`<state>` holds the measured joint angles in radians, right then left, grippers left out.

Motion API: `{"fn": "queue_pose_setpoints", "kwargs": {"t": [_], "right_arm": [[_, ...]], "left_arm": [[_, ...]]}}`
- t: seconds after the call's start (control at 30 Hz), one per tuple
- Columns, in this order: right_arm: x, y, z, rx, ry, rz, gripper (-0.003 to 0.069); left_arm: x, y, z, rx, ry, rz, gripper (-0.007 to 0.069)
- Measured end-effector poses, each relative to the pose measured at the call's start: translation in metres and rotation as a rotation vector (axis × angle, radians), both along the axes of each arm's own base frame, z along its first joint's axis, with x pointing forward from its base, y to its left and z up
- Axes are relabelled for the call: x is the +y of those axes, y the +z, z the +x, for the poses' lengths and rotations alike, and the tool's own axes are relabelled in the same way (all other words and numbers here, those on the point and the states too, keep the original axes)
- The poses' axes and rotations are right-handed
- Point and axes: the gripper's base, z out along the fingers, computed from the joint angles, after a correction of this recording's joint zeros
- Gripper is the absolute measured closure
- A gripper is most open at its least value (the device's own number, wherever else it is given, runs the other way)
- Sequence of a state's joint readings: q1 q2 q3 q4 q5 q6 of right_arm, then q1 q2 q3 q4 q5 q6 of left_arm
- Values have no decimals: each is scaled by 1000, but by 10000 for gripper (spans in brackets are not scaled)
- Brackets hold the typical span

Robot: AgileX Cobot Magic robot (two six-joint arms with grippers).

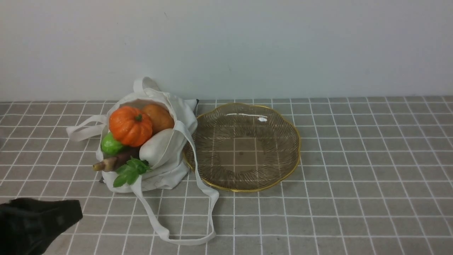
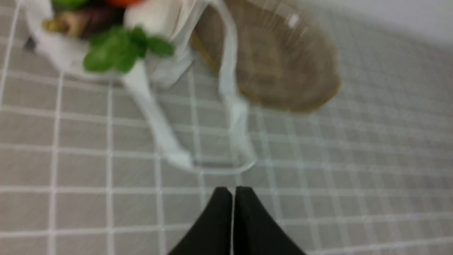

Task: Take vegetables from bag on grey coffee tablecloth place on plate.
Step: 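Reach into the cloth bag and grasp the pumpkin with the left gripper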

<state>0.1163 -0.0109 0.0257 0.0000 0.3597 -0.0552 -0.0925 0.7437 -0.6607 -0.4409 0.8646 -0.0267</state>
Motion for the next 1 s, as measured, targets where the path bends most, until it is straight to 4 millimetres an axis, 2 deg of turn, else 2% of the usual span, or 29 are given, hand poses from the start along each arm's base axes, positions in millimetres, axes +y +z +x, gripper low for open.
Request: {"fn": "queue_pose_setpoints", "kwargs": {"t": [0.03,0.13,0.17,0.2,0.23,0.4,0.53,0.63,0.7,0.77,0.8,0.83,0.87,0.9,0.93,1.0], "right_arm": [[0,0,0,0,0,0,673],[0,0,0,0,0,0,673],[0,0,0,0,0,0,673],[0,0,0,0,0,0,673],[0,0,0,0,0,0,673],[0,0,0,0,0,0,673],[0,0,0,0,0,0,673],[0,0,0,0,0,0,673],[0,0,0,0,0,0,673],[0,0,0,0,0,0,673],[0,0,0,0,0,0,673],[0,0,0,0,0,0,673],[0,0,0,0,0,0,673],[0,0,0,0,0,0,673],[0,0,0,0,0,0,673],[0,0,0,0,0,0,673]], "left_arm": [[0,-1,18,89,-45,73,629],[-1,-4,61,193,-123,176,629],[-1,-1,62,182,-126,178,629],[-3,1,77,190,-143,193,629],[-9,5,100,192,-171,213,629],[-29,11,150,166,-204,296,628],[-38,4,196,183,-146,385,592],[-38,-5,225,200,-91,451,506],[-36,-8,242,195,-49,495,410],[-36,-12,249,202,-34,513,358],[-36,-18,259,208,-12,527,249],[-36,-18,259,208,-12,527,249],[-36,-23,265,204,-5,546,153],[-36,-24,266,200,-3,548,144],[-35,-29,270,202,-1,563,78],[-35,-35,274,203,7,581,6]]}}
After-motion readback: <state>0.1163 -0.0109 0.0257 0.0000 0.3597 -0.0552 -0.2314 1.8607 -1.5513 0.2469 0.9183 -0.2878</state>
